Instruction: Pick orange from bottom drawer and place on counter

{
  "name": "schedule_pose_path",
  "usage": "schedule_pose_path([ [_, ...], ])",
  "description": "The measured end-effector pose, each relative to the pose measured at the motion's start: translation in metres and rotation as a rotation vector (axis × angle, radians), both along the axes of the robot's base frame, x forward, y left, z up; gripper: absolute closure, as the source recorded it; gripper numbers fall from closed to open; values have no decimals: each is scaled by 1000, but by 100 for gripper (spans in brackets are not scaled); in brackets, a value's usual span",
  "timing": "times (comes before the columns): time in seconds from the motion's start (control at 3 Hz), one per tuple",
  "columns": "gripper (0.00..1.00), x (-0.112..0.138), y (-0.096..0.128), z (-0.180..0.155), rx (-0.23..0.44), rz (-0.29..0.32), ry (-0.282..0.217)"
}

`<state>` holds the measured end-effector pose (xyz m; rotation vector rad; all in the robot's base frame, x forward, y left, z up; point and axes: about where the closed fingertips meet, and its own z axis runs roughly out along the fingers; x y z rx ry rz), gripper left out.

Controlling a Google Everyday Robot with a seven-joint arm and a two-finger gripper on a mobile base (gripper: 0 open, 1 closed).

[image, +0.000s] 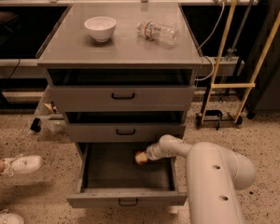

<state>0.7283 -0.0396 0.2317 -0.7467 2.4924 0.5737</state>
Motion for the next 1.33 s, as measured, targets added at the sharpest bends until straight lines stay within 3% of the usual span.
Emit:
schedule_pose_path([
  [0.33, 100, -2, -31, 43, 9, -6, -75],
  [0.67, 100, -7, -107, 139, -1, -111, -236],
  [1.0, 100, -20, -170, 206, -34, -202, -366],
  [1.33, 100, -20, -171, 208, -35, -202, -370],
])
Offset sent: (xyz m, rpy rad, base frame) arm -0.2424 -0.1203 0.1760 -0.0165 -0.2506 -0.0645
